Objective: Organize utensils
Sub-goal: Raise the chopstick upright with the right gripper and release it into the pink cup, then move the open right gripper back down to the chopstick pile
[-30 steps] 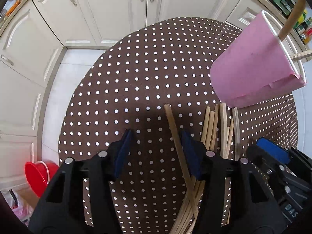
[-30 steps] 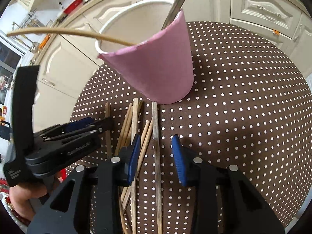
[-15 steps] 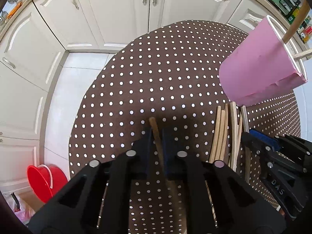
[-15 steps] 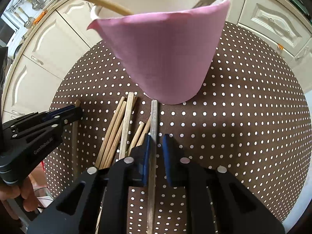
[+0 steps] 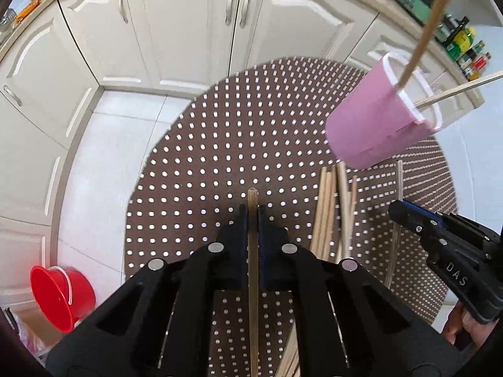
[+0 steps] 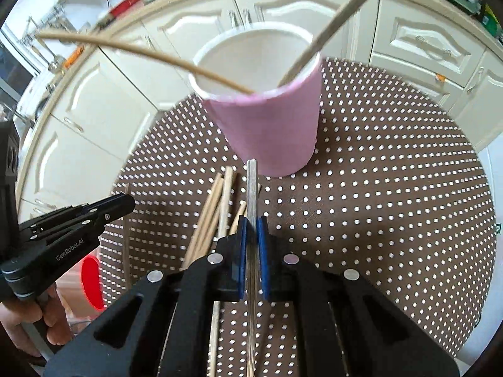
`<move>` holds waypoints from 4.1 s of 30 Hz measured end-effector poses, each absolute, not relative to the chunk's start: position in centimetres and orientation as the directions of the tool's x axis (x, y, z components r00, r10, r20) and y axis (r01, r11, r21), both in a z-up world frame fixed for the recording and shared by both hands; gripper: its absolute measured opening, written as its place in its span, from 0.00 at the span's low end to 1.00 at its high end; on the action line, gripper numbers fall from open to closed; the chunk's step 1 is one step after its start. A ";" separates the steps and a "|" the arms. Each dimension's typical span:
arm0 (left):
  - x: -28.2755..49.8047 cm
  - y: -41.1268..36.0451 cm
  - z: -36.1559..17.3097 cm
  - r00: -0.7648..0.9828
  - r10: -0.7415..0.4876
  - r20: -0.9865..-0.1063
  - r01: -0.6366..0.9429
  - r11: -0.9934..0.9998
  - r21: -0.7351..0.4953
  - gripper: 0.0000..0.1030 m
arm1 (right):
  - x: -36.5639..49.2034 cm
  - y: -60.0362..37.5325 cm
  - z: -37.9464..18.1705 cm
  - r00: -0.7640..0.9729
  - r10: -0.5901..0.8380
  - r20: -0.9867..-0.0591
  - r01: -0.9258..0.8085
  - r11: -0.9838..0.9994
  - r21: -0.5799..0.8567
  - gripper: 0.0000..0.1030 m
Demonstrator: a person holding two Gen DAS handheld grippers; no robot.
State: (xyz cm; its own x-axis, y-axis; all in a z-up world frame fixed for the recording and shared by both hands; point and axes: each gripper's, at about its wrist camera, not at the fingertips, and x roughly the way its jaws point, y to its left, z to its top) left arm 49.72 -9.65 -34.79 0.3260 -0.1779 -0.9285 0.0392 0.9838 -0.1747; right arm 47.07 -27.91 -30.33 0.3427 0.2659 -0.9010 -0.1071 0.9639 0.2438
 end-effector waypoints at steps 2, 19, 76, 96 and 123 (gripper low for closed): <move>49.1 -9.1 -33.4 0.351 -0.194 -0.916 0.038 0.980 -0.193 0.06 | 46.4 -28.2 -28.9 0.376 0.270 -0.886 -0.103 0.963 0.249 0.06; 41.9 -6.3 -21.2 0.557 -0.294 -0.777 0.127 0.954 -0.270 0.06 | 39.1 -26.5 -18.1 0.606 0.258 -0.752 -0.115 0.965 0.238 0.05; 50.3 -14.3 -15.6 0.711 -0.307 -0.633 0.156 0.946 -0.284 0.06 | 48.8 -32.4 -14.5 0.788 0.217 -0.575 -0.120 0.972 0.202 0.05; 49.1 -15.4 -18.9 0.624 -0.325 -0.711 0.178 0.945 -0.276 0.08 | 47.8 -32.2 -18.5 0.726 0.205 -0.656 -0.096 0.975 0.198 0.05; 43.8 -14.0 -16.0 0.709 -0.217 -0.671 0.152 0.976 -0.154 0.51 | 43.8 -32.1 -16.1 0.754 0.194 -0.628 -0.030 0.964 0.263 0.33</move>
